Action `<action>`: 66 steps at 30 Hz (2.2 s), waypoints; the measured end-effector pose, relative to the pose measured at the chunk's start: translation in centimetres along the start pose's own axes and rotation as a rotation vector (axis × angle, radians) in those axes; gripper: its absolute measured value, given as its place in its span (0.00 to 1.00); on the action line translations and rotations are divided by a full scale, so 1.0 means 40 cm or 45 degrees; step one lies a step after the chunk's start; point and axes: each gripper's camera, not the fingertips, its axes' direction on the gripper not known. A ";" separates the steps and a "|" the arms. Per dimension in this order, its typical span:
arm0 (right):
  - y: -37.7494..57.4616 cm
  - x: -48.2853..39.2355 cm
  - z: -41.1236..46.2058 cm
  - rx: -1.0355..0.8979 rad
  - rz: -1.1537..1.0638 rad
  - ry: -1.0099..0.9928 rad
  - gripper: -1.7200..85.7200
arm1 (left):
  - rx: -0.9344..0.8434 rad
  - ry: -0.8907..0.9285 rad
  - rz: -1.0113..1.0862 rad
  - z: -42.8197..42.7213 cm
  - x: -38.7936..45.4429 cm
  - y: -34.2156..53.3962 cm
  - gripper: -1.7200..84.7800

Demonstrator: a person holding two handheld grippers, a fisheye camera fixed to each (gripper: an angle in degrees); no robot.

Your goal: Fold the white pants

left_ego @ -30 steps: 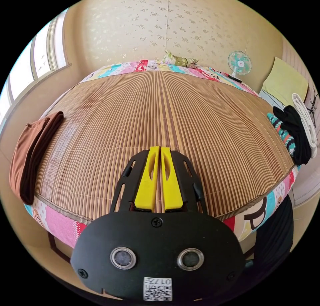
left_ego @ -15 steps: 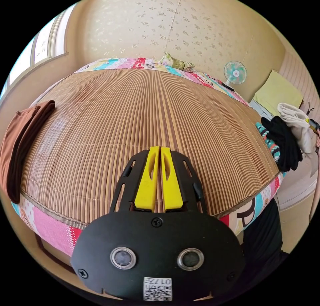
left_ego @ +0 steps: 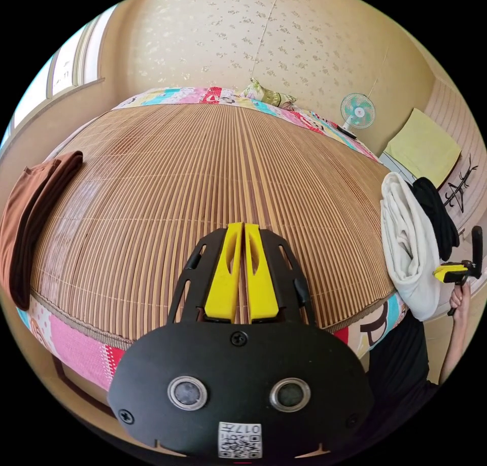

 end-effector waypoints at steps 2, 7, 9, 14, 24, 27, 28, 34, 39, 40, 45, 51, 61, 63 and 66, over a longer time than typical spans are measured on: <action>0.050 0.047 -0.075 0.185 0.147 0.051 0.10 | 0.001 -0.005 0.003 0.002 -0.011 0.007 0.01; 0.141 0.219 -0.208 0.553 0.558 0.599 0.12 | 0.000 -0.020 0.009 0.004 -0.027 0.021 0.01; 0.048 0.318 -0.156 0.327 0.571 0.433 0.09 | 0.000 -0.020 0.009 0.004 -0.034 0.026 0.01; -0.136 0.173 -0.146 0.514 0.089 -0.315 0.06 | 0.000 -0.026 0.011 0.005 -0.050 0.041 0.01; -0.099 -0.600 0.558 -0.435 -0.726 -0.029 0.07 | -0.001 -0.019 0.007 0.008 -0.069 0.067 0.01; 0.021 -0.611 0.604 -0.353 -0.640 0.106 0.08 | -0.001 -0.011 0.004 0.009 -0.073 0.075 0.01; 0.054 -0.618 0.562 -0.315 -0.661 0.091 0.07 | 0.000 -0.010 0.004 0.010 -0.074 0.079 0.01; 0.128 -0.492 0.142 0.194 -0.592 0.110 0.06 | 0.003 -0.024 0.013 0.019 -0.064 0.094 0.01; 0.084 -0.085 -0.025 0.403 0.201 0.411 0.11 | 0.001 -0.036 0.017 0.024 -0.050 0.105 0.01; 0.073 0.028 -0.015 0.369 0.376 0.472 0.16 | 0.001 -0.034 0.015 0.025 -0.048 0.108 0.01; 0.063 0.358 0.152 0.197 0.728 0.260 0.21 | 0.003 -0.028 0.012 0.032 -0.036 0.120 0.01; -0.070 0.173 0.055 0.370 0.369 0.405 0.06 | 0.005 -0.020 0.009 0.044 -0.016 0.133 0.01; -0.294 0.013 -0.281 0.539 0.003 0.398 0.11 | 0.009 -0.017 0.007 0.067 0.031 0.149 0.01; -0.306 0.110 -0.261 0.504 0.270 0.379 0.11 | 0.009 -0.017 0.007 0.072 0.040 0.151 0.01; -0.256 0.124 -0.206 0.622 0.199 0.307 0.12 | 0.012 -0.014 0.005 0.078 0.054 0.153 0.01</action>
